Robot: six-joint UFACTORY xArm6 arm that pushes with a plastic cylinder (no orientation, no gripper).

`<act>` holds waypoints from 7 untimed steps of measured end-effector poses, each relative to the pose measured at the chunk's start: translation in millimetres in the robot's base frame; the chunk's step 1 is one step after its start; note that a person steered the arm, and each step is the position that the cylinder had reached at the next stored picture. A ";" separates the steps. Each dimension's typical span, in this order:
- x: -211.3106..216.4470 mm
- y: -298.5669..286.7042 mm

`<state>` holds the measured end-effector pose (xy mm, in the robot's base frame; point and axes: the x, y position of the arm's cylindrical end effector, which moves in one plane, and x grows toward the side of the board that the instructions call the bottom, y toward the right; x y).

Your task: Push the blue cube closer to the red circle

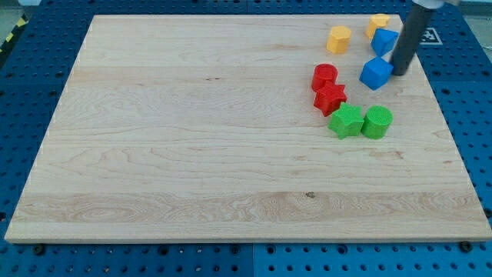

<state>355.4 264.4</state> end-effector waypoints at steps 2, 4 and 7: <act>35.4 -31.5; 10.4 -12.1; 1.5 -26.8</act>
<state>357.0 237.7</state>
